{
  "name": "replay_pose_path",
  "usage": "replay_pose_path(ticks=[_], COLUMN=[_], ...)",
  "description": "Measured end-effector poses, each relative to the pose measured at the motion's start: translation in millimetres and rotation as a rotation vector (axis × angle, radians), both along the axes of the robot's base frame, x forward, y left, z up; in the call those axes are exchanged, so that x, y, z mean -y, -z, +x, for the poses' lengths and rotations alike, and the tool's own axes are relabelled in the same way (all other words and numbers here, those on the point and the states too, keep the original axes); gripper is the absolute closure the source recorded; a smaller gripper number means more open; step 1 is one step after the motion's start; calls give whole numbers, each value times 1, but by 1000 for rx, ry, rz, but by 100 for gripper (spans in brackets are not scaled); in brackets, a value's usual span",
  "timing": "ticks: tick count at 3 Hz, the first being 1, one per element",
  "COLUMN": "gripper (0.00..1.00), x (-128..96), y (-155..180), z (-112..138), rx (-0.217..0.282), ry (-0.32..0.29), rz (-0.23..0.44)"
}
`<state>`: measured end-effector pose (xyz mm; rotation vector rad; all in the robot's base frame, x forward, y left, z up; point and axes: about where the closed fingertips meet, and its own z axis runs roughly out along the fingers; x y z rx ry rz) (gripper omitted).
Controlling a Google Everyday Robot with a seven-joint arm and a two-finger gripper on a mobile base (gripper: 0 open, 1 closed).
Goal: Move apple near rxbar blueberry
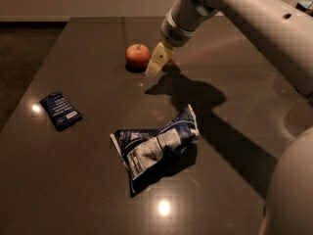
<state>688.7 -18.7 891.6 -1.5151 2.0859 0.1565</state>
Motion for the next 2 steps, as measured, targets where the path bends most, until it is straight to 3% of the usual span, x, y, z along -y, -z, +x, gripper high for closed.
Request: replay_pose_path(ticks=[2], gripper=[0], x=[-34], y=[22], z=[30], rx=[-34], ry=[1], rz=[12])
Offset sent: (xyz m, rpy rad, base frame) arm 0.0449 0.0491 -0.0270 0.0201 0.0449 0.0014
